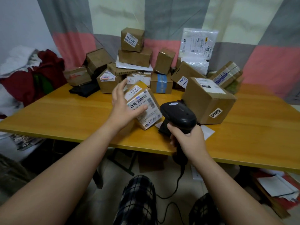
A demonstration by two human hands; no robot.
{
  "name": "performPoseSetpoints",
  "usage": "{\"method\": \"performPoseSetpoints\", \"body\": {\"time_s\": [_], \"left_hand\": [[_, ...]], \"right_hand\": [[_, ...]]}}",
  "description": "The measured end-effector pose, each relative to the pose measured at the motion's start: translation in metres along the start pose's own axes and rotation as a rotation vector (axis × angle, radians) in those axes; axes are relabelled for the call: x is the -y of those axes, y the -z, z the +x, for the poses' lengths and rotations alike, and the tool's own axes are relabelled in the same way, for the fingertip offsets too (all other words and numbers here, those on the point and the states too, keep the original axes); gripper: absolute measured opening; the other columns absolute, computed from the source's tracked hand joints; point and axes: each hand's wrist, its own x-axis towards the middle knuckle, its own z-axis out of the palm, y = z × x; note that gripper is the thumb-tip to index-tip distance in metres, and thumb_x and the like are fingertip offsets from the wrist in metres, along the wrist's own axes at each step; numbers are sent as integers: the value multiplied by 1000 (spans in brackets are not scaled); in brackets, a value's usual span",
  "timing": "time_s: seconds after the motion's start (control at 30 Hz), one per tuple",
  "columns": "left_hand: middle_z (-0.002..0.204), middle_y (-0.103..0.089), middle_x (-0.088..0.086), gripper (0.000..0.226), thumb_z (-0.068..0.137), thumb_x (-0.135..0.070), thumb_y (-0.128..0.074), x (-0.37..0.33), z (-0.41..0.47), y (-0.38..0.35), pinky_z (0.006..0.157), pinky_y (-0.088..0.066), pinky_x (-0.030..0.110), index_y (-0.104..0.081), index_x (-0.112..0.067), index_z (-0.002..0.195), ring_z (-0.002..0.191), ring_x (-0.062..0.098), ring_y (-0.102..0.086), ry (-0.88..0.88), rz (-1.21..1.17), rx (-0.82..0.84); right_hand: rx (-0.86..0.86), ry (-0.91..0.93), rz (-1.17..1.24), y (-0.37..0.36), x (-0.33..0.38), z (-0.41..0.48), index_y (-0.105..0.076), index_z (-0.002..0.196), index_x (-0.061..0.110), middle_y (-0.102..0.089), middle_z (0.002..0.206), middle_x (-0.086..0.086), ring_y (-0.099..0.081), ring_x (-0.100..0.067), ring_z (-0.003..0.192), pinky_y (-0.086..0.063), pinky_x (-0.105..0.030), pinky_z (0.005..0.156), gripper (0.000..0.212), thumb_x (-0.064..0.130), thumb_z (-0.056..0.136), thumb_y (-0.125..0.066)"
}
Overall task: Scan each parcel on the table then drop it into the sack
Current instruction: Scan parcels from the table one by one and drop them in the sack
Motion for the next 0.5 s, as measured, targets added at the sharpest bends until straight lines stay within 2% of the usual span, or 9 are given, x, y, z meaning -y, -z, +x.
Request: {"method": "performPoseSetpoints", "body": {"time_s": [0.07,0.13,0.2,0.23,0.3,0.33,0.4,0.43,0.5], "left_hand": [[138,-27,2,80,74,-21,-82,9,-2,-4,112,-31,36,-26,-37,129,131,17,-30,24,-59,-29],[132,-35,3,66,75,-17,-80,16,-2,-8,108,-37,35,-36,-33,123,123,15,-39,32,-54,4],[132,-40,6,57,77,-15,-78,20,4,-9,101,-40,21,-45,-31,120,116,12,-42,24,-47,12],[132,-40,6,52,77,-17,-78,18,9,-7,97,-40,15,-49,-33,117,116,11,-42,19,-50,16],[130,-38,1,41,74,-28,-78,11,19,-1,102,-42,28,-55,-46,104,122,17,-40,31,-66,32],[129,-38,-2,36,73,-33,-77,7,23,2,105,-41,38,-57,-49,98,125,21,-39,33,-56,43],[130,-39,-3,31,75,-34,-77,-1,28,4,109,-36,43,-60,-47,97,128,21,-37,8,9,81],[133,-39,-1,33,77,-32,-77,-1,27,3,111,-34,41,-60,-44,103,128,18,-37,-8,36,103],[139,-34,2,53,77,-30,-78,0,21,-1,112,-34,38,-53,-35,124,128,15,-36,-5,28,124]], "right_hand": [[6,10,-6,-4,-5,-7,-65,80,21,-63,58,-6,-62,-17,54,-51,-33,59,8,21,84,-71],[-2,12,-7,-9,-11,-12,-65,91,28,-68,71,-2,-67,-12,69,-54,-31,69,13,21,83,-73],[-30,32,9,-10,-16,-16,-61,98,37,-69,89,10,-65,-1,88,-52,-21,80,27,19,82,-74],[-47,43,21,-10,-15,-17,-59,97,38,-67,91,15,-63,6,90,-50,-13,80,30,17,82,-74],[-64,33,43,-8,-14,-17,-59,90,36,-65,81,15,-62,11,77,-48,-8,70,27,14,82,-73],[-66,16,49,-7,-12,-17,-60,87,33,-64,74,11,-62,7,69,-51,-12,66,23,14,83,-73],[-69,-22,34,-7,-11,-13,-62,82,26,-63,63,-2,-62,-6,58,-55,-32,64,12,18,84,-72],[-66,-36,27,-7,-11,-11,-64,81,23,-63,61,-7,-62,-14,56,-55,-39,63,9,21,84,-71],[-61,-44,22,-9,-11,-8,-65,81,18,-62,60,-12,-61,-19,53,-53,-40,60,9,24,85,-70]]}}
